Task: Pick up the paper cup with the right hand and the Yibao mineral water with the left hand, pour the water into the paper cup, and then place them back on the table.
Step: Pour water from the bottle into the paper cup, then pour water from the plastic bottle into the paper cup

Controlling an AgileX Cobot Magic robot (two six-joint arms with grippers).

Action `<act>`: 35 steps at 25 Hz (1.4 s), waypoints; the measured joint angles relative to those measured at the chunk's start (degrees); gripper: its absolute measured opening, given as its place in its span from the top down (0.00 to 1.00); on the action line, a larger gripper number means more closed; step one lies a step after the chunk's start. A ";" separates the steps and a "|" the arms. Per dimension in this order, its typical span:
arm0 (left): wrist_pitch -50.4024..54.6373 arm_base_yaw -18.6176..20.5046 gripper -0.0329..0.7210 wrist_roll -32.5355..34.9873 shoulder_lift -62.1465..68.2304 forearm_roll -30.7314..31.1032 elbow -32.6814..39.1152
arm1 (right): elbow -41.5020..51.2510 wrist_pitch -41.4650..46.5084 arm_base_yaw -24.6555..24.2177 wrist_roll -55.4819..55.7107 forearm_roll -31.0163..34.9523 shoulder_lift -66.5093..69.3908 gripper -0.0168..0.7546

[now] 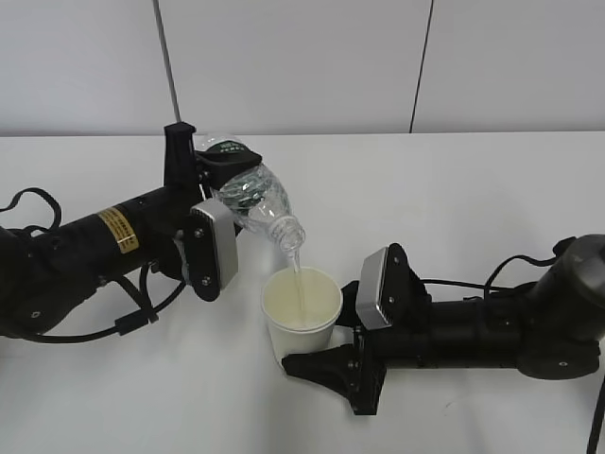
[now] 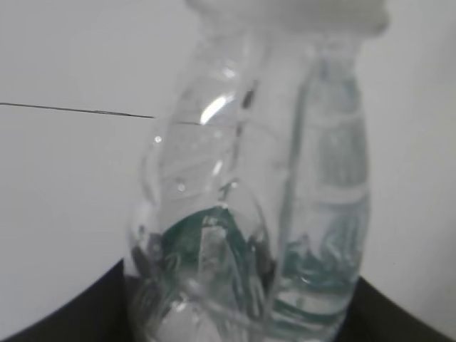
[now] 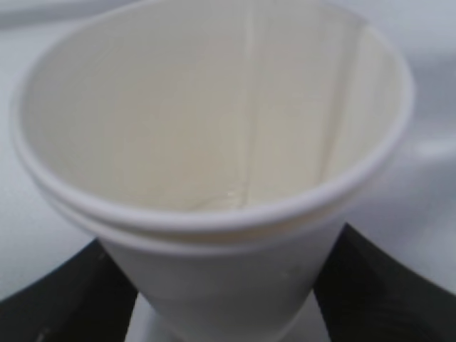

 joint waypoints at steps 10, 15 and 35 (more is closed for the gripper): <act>-0.25 0.00 0.46 0.00 0.00 0.00 0.00 | 0.00 0.00 0.00 -0.11 0.00 0.14 0.27; -0.25 0.00 0.46 0.00 0.00 0.00 0.00 | 0.00 -1.16 0.00 -1.44 0.12 0.14 0.27; -0.25 0.00 0.46 0.17 0.00 0.00 0.00 | 0.00 -2.80 0.00 -2.84 2.54 0.14 0.27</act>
